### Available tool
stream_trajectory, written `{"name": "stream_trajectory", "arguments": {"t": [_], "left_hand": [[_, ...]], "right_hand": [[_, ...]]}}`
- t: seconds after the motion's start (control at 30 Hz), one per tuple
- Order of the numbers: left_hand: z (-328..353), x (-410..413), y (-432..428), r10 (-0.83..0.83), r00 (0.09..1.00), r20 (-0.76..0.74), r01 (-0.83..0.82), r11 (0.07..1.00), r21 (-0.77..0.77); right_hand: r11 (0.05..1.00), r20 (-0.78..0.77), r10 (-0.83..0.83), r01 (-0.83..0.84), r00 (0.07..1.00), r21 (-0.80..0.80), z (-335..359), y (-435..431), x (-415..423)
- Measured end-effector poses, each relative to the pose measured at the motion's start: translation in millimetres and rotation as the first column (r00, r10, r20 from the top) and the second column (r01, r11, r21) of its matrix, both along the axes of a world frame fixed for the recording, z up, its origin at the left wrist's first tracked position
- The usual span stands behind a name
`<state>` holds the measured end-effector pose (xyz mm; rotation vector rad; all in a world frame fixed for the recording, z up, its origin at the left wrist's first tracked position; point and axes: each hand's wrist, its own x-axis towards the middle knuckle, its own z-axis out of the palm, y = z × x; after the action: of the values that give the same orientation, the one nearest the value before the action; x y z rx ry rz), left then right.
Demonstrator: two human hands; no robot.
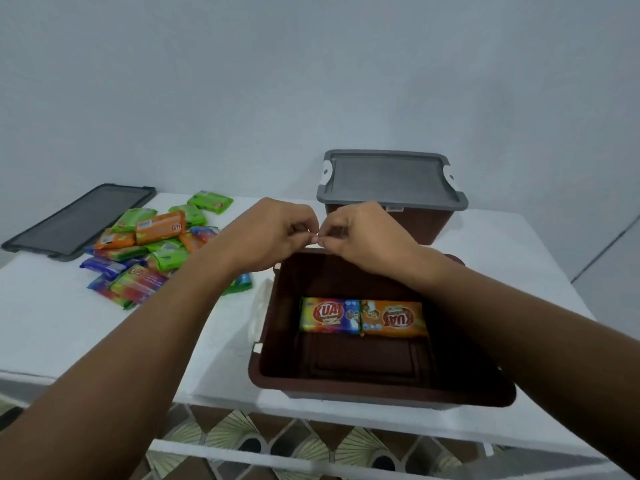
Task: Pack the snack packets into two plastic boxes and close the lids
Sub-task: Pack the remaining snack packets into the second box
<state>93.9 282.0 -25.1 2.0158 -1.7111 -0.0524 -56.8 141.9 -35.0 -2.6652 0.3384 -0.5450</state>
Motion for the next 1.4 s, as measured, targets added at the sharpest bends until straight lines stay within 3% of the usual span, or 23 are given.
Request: {"name": "stream_trajectory", "arguments": {"t": [0.37, 0.57, 0.8, 0.9, 1.0, 1.23, 1.4], "left_hand": [[10, 143, 84, 0.085, 0.996, -0.042, -0.083, 0.996, 0.032], [-4, 195, 123, 0.032, 0.999, -0.020, -0.031, 0.997, 0.070], [-29, 228, 136, 0.042, 0.998, -0.043, -0.035, 0.986, 0.164], [-43, 232, 130, 0.074, 0.997, -0.021, -0.066, 0.960, 0.271], [-59, 230, 122, 0.070, 0.996, 0.050, -0.084, 0.918, 0.387], [-77, 230, 107, -0.022, 0.982, 0.189, -0.074, 0.872, 0.485], [-64, 238, 103, -0.007, 0.977, 0.211, -0.099, 0.868, 0.487]], "right_hand": [[0.988, -0.032, -0.088, 0.091, 0.996, 0.126, 11, 54, 124], [0.983, -0.103, -0.039, 0.056, 0.994, 0.173, -3, 98, 181], [0.998, -0.322, 0.014, 0.005, 0.946, 0.059, -21, 124, 217], [1.000, -0.532, 0.023, -0.029, 0.846, -0.002, -33, 130, 228], [0.977, -0.672, -0.019, -0.128, 0.741, -0.169, -48, 139, 233], [0.948, -0.697, -0.004, -0.218, 0.717, -0.230, -60, 146, 239], [0.989, -0.700, -0.007, -0.097, 0.714, -0.109, -48, 140, 239]]}}
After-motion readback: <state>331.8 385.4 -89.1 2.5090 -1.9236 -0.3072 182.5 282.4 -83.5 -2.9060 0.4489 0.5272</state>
